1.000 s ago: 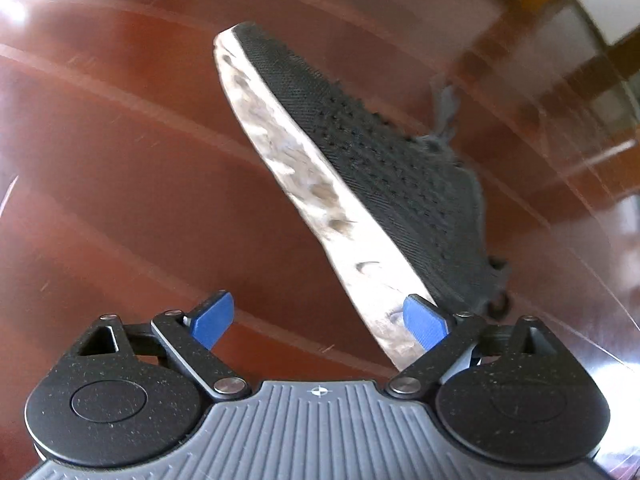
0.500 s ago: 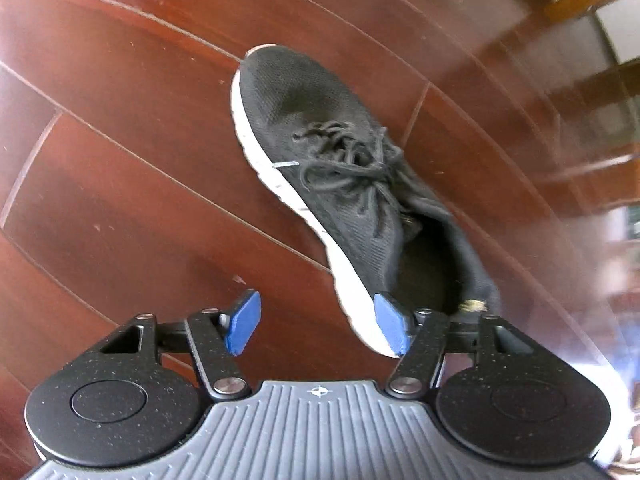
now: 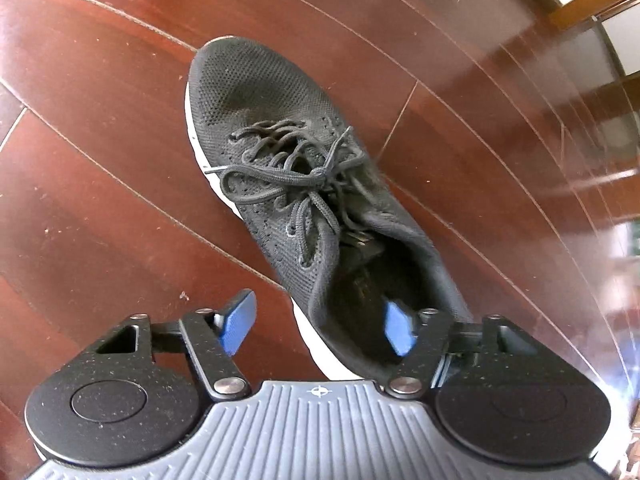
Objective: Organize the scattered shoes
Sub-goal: 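Lift the black sneaker with the left tool, then carry the black sneaker with the left tool toward the lined-up shoes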
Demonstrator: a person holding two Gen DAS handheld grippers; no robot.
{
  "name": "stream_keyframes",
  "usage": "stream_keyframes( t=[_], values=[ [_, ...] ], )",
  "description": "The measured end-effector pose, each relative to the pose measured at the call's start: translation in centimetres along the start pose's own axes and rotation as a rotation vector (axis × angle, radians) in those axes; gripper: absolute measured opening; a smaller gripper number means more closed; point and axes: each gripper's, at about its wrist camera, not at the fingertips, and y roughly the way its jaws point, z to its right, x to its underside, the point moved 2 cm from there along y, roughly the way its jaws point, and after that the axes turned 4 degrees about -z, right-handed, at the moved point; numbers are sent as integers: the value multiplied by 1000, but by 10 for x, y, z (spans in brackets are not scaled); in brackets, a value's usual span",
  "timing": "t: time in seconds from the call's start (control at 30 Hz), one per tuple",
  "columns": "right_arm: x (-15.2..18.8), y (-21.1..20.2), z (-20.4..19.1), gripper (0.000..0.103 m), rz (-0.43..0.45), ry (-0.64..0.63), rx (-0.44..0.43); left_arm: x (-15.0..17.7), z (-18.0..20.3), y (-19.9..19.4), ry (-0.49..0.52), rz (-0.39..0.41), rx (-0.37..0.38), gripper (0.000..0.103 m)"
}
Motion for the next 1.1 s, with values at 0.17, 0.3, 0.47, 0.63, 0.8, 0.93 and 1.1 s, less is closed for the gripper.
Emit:
stream_keyframes(
  t=[0.17,0.3,0.47,0.63,0.8,0.93,1.1],
  values=[
    [6,2,2,54,-8,8,-22,5,6,2,39,-16,8,28],
    [8,1,2,54,-5,-1,-41,7,2,-7,89,0,-17,25],
    [12,0,3,54,8,-12,-62,12,-9,-20,131,9,-23,22],
    [20,0,9,54,14,-14,-85,27,-12,-41,191,4,19,20],
    [27,-3,19,54,28,-12,-110,47,0,-58,246,-7,67,22],
    [33,-8,34,54,59,3,-134,67,9,-62,301,-28,110,22],
    [50,-16,60,54,100,25,-173,103,32,-66,372,-50,165,22]
  ],
)
